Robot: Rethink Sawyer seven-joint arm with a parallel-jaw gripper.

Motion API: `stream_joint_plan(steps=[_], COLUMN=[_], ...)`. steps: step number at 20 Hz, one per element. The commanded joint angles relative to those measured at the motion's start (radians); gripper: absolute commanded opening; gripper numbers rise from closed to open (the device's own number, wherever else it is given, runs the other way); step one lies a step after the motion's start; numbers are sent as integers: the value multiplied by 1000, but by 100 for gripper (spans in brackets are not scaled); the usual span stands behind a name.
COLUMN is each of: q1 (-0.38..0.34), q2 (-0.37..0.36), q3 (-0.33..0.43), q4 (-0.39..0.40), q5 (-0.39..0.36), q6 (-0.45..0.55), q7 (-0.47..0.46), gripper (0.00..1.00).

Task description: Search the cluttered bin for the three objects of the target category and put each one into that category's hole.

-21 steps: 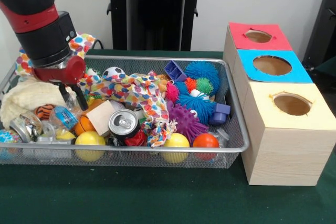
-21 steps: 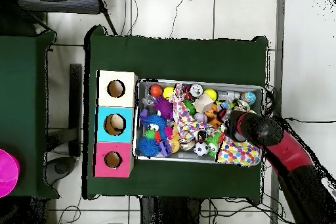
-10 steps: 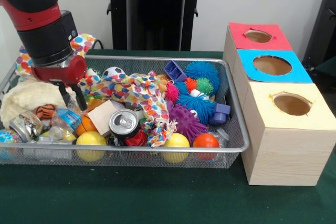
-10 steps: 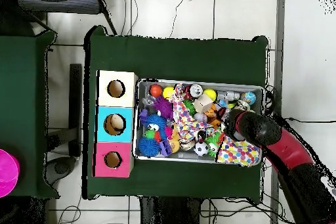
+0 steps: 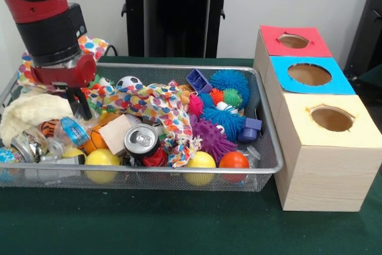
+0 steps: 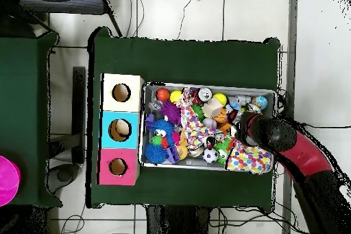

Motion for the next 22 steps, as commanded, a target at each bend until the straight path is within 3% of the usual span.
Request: stream_joint_plan(steps=[1, 11, 18, 22], q1=[31, 44, 63, 80], q2=[-145, -279, -352, -383], q3=[2, -22, -26, -23], q4=[95, 236, 356, 438], q5=[-2, 30, 102, 150], q6=[19, 70, 146, 133], q7=[105, 135, 162, 187], gripper=[0, 0, 0, 0])
